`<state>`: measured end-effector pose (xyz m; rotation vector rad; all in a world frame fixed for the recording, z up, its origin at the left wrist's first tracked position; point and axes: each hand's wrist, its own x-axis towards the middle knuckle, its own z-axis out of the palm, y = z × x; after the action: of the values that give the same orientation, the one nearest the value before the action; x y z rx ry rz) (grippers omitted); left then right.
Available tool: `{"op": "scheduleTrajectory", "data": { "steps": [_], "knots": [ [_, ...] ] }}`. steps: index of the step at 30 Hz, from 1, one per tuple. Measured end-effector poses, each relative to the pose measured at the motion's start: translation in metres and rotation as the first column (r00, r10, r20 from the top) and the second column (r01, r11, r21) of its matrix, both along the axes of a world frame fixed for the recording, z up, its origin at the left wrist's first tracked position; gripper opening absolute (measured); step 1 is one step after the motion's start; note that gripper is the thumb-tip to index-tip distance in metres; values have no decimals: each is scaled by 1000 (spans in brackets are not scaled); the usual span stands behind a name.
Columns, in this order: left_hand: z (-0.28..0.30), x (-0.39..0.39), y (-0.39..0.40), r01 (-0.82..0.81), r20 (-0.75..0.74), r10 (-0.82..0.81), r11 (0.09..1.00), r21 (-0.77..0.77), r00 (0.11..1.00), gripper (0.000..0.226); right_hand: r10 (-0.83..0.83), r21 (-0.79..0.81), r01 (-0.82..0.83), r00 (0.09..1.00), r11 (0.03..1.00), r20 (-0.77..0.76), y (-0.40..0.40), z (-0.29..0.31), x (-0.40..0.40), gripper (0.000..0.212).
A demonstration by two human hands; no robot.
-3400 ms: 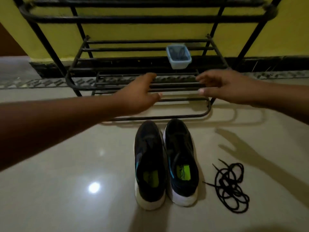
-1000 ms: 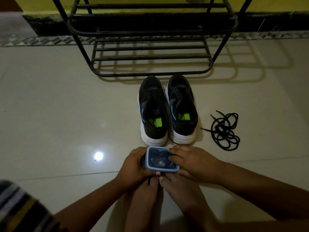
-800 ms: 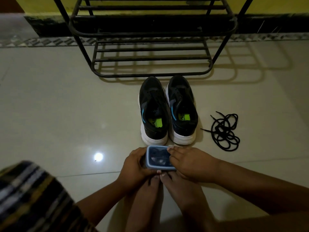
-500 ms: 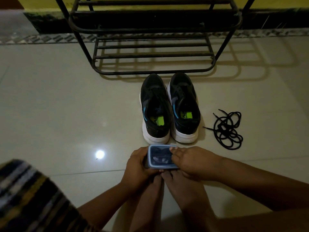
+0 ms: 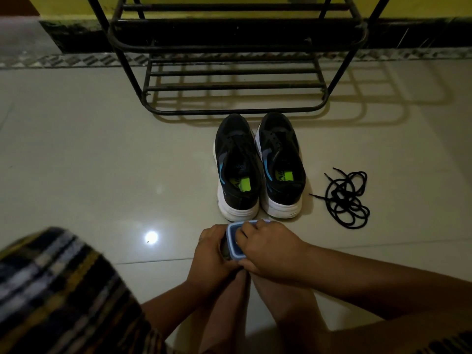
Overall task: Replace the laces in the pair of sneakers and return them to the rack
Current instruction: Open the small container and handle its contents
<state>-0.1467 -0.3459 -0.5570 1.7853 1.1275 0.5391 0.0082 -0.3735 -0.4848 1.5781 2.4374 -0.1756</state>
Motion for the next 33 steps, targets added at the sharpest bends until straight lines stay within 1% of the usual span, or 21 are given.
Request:
{"op": "scheduleTrajectory", "data": {
  "steps": [2,5,9,12,13,14,16,18,19,20,21,22,23,24,25,27,28,29,30,32,33],
  "knots": [
    [-1,0,0,0,-5,0,1000,-1,1000,54,3,9,-4,998,1000,56,-2,-7,-2,50],
    [0,1,0,9,-40,-8,1000,17,999,53,8,-22,-5,987,1000,159,-8,-9,-4,54],
    [1,2,-1,-9,-67,11,1000,27,998,53,33,1,-34,960,999,276,-11,-8,-4,39],
    [-1,4,-1,-16,-40,15,1000,-14,999,55,66,30,-80,945,996,319,-10,-7,-3,37],
    [-2,4,-1,-11,-36,10,1000,-22,999,55,80,38,-99,940,994,332,-10,-6,-3,38],
    [-3,3,-1,-7,-40,6,1000,-25,999,55,107,23,-121,936,992,337,-9,-5,-4,45],
    [-3,1,-1,-9,-63,8,1000,-11,998,53,98,-39,-91,963,995,250,-7,-8,-5,54],
    [-3,1,-1,-17,-80,19,1000,19,997,51,36,-29,-32,989,999,141,-1,-3,-11,55],
    [-2,2,-1,-22,-90,24,999,24,996,50,5,-58,1,994,998,109,2,5,-15,55],
    [-2,2,0,-22,-94,24,999,24,995,49,-27,-117,39,995,992,100,5,13,-19,52],
    [-3,2,0,-20,-95,22,1000,23,995,49,-6,-172,31,990,985,144,6,18,-23,43],
    [-4,3,0,-16,-99,18,1000,25,995,49,15,-184,12,990,983,142,7,12,-22,37],
    [-4,3,1,-15,-108,18,999,32,994,48,62,-196,-39,992,980,114,7,12,-23,38],
    [-5,3,2,-16,-114,20,999,39,993,48,43,-204,-20,993,979,112,4,8,-22,42],
    [-5,4,2,-14,-119,19,999,40,993,48,-64,-237,90,991,967,117,2,10,-23,45],
    [-5,6,2,-7,-112,11,999,32,994,48,-125,-300,186,969,936,211,4,24,-26,39],
    [-4,7,2,-5,-102,8,1000,29,995,46,-104,-247,158,970,956,219,4,22,-27,40],
    [-3,7,1,-3,-85,5,1000,30,996,43,-31,-297,104,970,949,240,5,24,-29,42],
    [-1,6,1,-1,-67,4,999,34,998,40,46,-292,17,977,956,207,7,21,-26,41],
    [2,5,2,9,-38,-8,999,34,999,40,-7,-151,17,998,988,67,9,19,-16,40],
    [3,5,2,16,-27,-15,1000,27,1000,43,-2,-58,3,1000,998,17,6,21,-12,42]
  ]
}}
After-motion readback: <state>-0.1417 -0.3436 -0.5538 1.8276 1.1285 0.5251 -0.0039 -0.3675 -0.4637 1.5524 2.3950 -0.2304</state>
